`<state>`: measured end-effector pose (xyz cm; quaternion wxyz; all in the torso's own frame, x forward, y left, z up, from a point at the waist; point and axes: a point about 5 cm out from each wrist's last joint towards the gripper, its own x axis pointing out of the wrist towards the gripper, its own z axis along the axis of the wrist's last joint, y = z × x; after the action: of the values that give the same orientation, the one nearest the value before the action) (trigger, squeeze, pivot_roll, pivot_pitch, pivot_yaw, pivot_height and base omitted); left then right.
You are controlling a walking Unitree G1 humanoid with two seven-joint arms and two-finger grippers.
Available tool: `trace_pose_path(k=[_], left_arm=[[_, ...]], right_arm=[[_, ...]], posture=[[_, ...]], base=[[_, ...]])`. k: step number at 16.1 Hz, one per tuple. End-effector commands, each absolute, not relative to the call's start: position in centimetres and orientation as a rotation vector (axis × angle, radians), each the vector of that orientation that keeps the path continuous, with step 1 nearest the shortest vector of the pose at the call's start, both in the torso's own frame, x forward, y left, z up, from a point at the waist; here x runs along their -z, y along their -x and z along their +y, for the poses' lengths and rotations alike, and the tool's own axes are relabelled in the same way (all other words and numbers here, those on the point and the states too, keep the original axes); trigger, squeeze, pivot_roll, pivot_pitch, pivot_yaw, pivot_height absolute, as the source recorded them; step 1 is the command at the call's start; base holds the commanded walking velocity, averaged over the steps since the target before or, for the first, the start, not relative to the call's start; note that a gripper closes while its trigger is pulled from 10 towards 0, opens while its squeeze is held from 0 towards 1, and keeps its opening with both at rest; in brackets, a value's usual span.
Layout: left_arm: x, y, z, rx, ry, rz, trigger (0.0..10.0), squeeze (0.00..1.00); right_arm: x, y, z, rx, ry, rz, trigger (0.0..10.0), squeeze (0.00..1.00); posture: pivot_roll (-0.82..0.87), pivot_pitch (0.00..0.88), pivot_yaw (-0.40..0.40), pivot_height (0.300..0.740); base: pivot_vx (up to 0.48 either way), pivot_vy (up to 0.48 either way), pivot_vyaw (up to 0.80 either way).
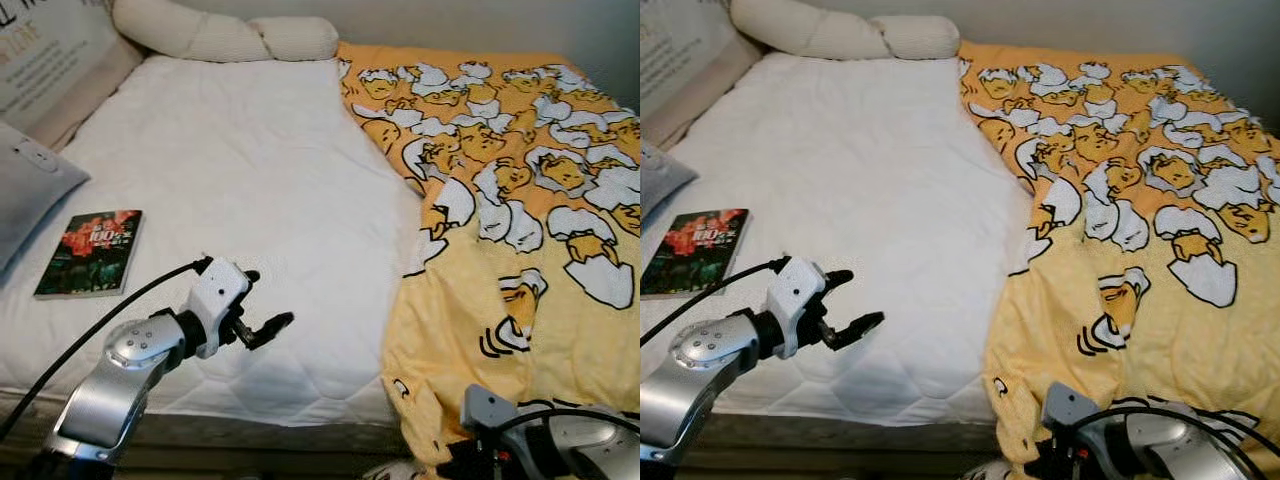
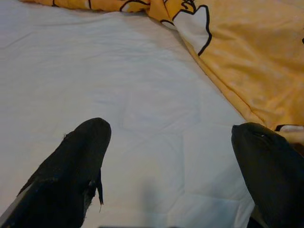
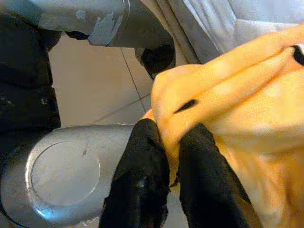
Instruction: Clean up the room
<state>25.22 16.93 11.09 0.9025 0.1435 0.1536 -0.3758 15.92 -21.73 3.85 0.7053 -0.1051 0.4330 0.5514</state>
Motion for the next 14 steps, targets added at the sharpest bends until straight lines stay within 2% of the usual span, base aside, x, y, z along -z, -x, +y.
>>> trace_pose_path(k=[1, 5, 8, 11, 12, 13, 14], left_arm=[[-11.0, -25.6, 16.8, 0.788, -0.313, 0.319, 10.0, 0.10], [-11.1, -26.2, 16.4, 0.793, -0.311, 0.309, 10.0, 0.10], [-10.8, -26.6, 15.9, 0.789, -0.306, 0.298, 10.0, 0.11], [-10.8, -26.8, 15.6, 0.762, -0.296, 0.286, 10.0, 0.11], [-10.8, -26.8, 15.6, 0.761, -0.295, 0.286, 10.0, 0.11], [-10.7, -26.9, 15.6, 0.757, -0.297, 0.287, 10.0, 0.11], [-10.7, -26.9, 15.6, 0.755, -0.298, 0.287, 10.0, 0.11]], right_arm=[[-4.5, -16.1, -22.0, -1.253, 0.217, 0.944, 10.0, 1.00], [-6.0, -15.9, -21.9, -1.332, 0.152, 0.910, 10.0, 1.00], [-5.1, -18.9, -21.9, -1.117, 0.200, 0.830, 10.0, 1.00], [-4.1, -23.4, -19.9, -0.750, 0.221, 0.706, 10.0, 1.00], [-4.0, -24.1, -19.6, -0.694, 0.226, 0.691, 10.0, 1.00], [-3.6, -26.3, -18.7, -0.533, 0.245, 0.666, 10.0, 1.00], [-3.5, -27.1, -18.2, -0.481, 0.245, 0.657, 10.0, 1.00]], posture=[[-0.05, 0.000, 0.017, 0.740], [-0.07, 0.000, 0.015, 0.740], [-0.07, 0.000, 0.005, 0.740], [-0.06, 0.000, 0.005, 0.740], [-0.07, 0.000, 0.011, 0.740], [-0.07, 0.000, 0.019, 0.740], [-0.07, 0.000, 0.022, 0.740]], base=[[0.000, 0.000, 0.00], [0.000, 0.000, 0.00], [0.000, 0.000, 0.00], [0.000, 0.000, 0.00], [0.000, 0.000, 0.00], [0.000, 0.000, 0.00], [0.000, 0.000, 0.00]])
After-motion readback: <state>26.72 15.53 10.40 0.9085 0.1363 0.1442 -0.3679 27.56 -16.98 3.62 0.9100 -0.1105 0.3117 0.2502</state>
